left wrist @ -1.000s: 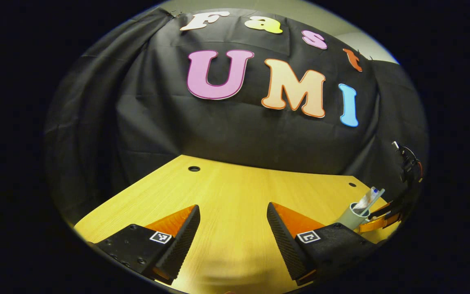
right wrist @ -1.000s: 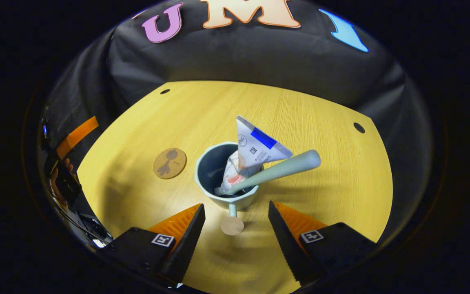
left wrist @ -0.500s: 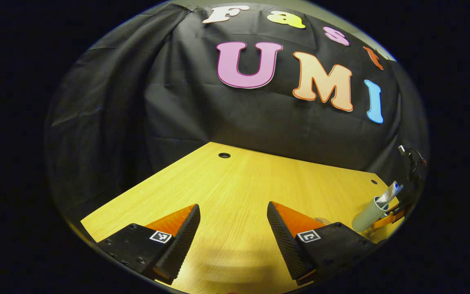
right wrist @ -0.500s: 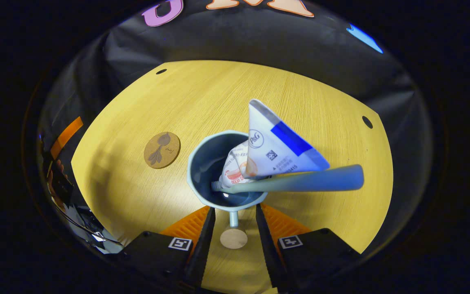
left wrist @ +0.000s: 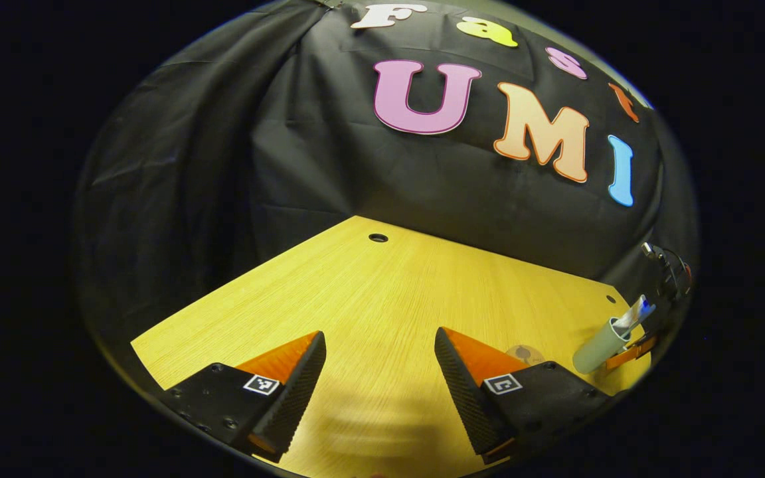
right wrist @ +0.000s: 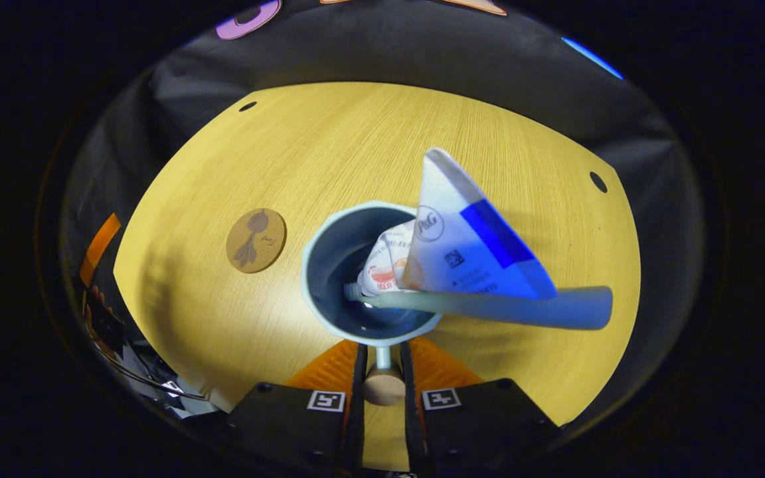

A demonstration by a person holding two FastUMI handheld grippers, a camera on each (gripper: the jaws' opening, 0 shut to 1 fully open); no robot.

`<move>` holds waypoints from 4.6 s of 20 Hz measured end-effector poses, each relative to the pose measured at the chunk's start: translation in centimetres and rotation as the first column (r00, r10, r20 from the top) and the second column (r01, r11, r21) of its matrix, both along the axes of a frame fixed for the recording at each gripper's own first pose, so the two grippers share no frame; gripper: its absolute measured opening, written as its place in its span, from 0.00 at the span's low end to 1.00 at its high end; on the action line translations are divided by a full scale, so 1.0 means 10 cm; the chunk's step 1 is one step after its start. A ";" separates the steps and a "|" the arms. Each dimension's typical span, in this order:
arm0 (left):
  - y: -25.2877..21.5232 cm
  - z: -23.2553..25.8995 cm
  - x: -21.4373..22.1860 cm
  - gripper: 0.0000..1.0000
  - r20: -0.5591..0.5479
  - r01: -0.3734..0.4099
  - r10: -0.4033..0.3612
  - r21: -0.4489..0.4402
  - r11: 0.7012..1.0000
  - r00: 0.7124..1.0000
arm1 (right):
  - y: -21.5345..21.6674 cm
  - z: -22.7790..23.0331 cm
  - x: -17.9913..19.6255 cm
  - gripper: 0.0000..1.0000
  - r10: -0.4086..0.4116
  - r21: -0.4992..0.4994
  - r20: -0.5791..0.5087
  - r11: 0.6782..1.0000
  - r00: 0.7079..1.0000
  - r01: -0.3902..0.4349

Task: Put the toothbrush and toothpaste on the desktop into the cup, then pick up the cup and place it on the coaster on the desktop.

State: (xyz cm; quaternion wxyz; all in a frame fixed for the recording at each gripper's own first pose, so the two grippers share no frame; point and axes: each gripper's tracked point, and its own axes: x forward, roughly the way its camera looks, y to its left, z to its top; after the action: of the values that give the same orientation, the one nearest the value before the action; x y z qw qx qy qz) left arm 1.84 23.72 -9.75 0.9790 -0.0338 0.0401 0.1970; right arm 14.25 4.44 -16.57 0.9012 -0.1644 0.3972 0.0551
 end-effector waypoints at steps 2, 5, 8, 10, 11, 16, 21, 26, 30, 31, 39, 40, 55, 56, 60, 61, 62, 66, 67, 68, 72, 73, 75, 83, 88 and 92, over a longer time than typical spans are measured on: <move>0.00 -0.01 0.00 0.95 -0.005 0.005 -0.005 0.002 1.000 1.000 | 0.00 0.00 -0.01 0.26 0.013 -0.019 0.012 1.000 1.000 -0.013; -0.01 0.01 0.00 0.95 -0.006 0.017 -0.016 0.011 1.000 1.000 | 0.01 0.03 0.00 0.26 0.052 -0.064 0.043 0.997 0.998 -0.049; -0.02 0.03 0.00 0.95 -0.004 0.032 -0.032 0.010 0.999 0.999 | 0.11 0.12 -0.04 0.23 0.078 -0.081 0.061 0.994 0.995 -0.073; -0.04 0.01 0.00 0.95 -0.006 0.042 -0.042 0.003 0.999 0.999 | 0.22 0.17 -0.06 0.25 0.092 -0.081 0.064 0.993 0.994 -0.086; -0.04 -0.02 0.00 0.95 -0.008 0.048 -0.048 0.001 0.999 0.999 | 0.30 0.20 -0.06 0.25 0.106 -0.085 0.068 0.991 0.992 -0.100; 0.04 -0.07 -0.09 0.95 -0.018 0.045 -0.045 -0.001 0.999 0.999 | 0.81 0.28 -0.02 0.25 0.191 -0.084 0.058 0.979 0.980 -0.186; 0.19 -0.11 -0.23 0.95 -0.022 0.030 -0.030 -0.015 0.999 0.999 | 1.25 0.11 -0.04 0.26 0.263 -0.113 0.028 0.960 0.965 -0.258; 0.38 -0.11 -0.42 0.95 -0.019 -0.016 0.015 -0.007 1.000 1.000 | 1.53 0.06 -0.03 0.25 0.286 -0.147 0.003 0.948 0.958 -0.282; 0.53 -0.18 -0.52 0.95 -0.030 -0.052 0.051 -0.027 0.998 0.998 | 1.61 -0.03 -0.03 0.25 0.293 -0.159 -0.015 0.943 0.956 -0.291; 0.56 -0.20 -0.53 0.95 -0.030 -0.059 0.058 -0.031 0.998 0.998 | 1.63 -0.03 -0.01 0.25 0.298 -0.162 -0.009 0.942 0.955 -0.295; 0.53 -0.16 -0.48 0.95 -0.028 -0.042 0.042 -0.024 0.999 0.999 | 1.64 -0.02 -0.03 0.26 0.289 -0.144 -0.001 0.947 0.957 -0.286; 0.52 -0.15 -0.48 0.95 -0.032 -0.038 0.038 -0.018 0.999 0.999 | 1.64 -0.02 -0.04 0.26 0.294 -0.143 0.000 0.946 0.956 -0.291; 0.07 0.05 -0.39 0.95 -0.060 0.079 -0.077 0.022 0.997 0.995 | 1.56 0.12 -0.42 0.99 0.308 -0.047 0.096 0.951 0.946 -0.305; -0.01 0.09 -0.34 0.95 -0.068 0.097 -0.095 0.026 0.995 0.993 | 1.46 0.20 -0.49 0.99 0.285 -0.027 0.124 0.958 0.951 -0.284; -0.47 0.15 -0.18 0.95 -0.135 0.207 -0.197 0.065 0.976 0.971 | 0.91 0.37 -0.78 0.99 0.106 0.093 0.209 0.987 0.972 -0.128; -0.63 0.16 -0.14 0.95 -0.151 0.248 -0.235 0.070 0.966 0.960 | 0.78 0.38 -0.86 0.99 0.057 0.132 0.228 0.987 0.972 -0.089; -0.79 0.17 -0.10 0.95 -0.164 0.290 -0.274 0.077 0.954 0.948 | 0.66 0.41 -0.91 0.97 0.014 0.161 0.254 0.985 0.967 -0.057; -1.37 0.19 0.01 0.95 -0.225 0.420 -0.386 0.125 0.899 0.895 | 0.28 0.62 -1.12 0.96 -0.109 0.252 0.357 0.968 0.928 0.017; -1.51 0.20 0.01 0.95 -0.231 0.448 -0.412 0.127 0.885 0.881 | 0.23 0.65 -1.16 0.99 -0.134 0.275 0.374 0.961 0.918 0.028; -1.65 0.19 0.00 0.95 -0.240 0.478 -0.442 0.119 0.870 0.864 | 0.17 0.69 -1.20 0.96 -0.156 0.291 0.391 0.956 0.907 0.039; -2.04 0.27 -0.03 0.95 -0.253 0.555 -0.512 0.141 0.820 0.821 | -0.01 0.82 -1.34 0.99 -0.224 0.329 0.441 0.941 0.869 0.076; -2.10 0.29 -0.03 0.95 -0.251 0.565 -0.521 0.148 0.812 0.815 | -0.06 0.85 -1.37 0.95 -0.238 0.341 0.449 0.937 0.861 0.082; -2.17 0.31 -0.04 0.95 -0.252 0.577 -0.533 0.152 0.802 0.808 | -0.15 0.91 -1.43 0.95 -0.266 0.359 0.462 0.928 0.846 0.096; -2.17 0.34 -0.12 0.95 -0.247 0.574 -0.532 0.145 0.806 0.810 | -0.26 1.02 -1.51 0.99 -0.310 0.395 0.490 0.912 0.815 0.109; -2.08 0.32 -0.15 0.95 -0.251 0.566 -0.525 0.134 0.813 0.813 | -0.26 1.02 -1.55 0.99 -0.320 0.405 0.488 0.907 0.812 0.114; -2.06 0.34 -0.18 0.95 -0.250 0.571 -0.529 0.136 0.810 0.811 | -0.21 1.08 -1.58 0.99 -0.326 0.431 0.491 0.897 0.808 0.100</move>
State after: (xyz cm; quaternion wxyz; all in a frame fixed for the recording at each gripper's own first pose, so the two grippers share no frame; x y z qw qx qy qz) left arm 0.03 3.16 -6.38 0.9828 0.1004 0.1261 -0.0908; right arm -1.58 2.33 -5.79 0.9913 0.0534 0.1182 -0.0210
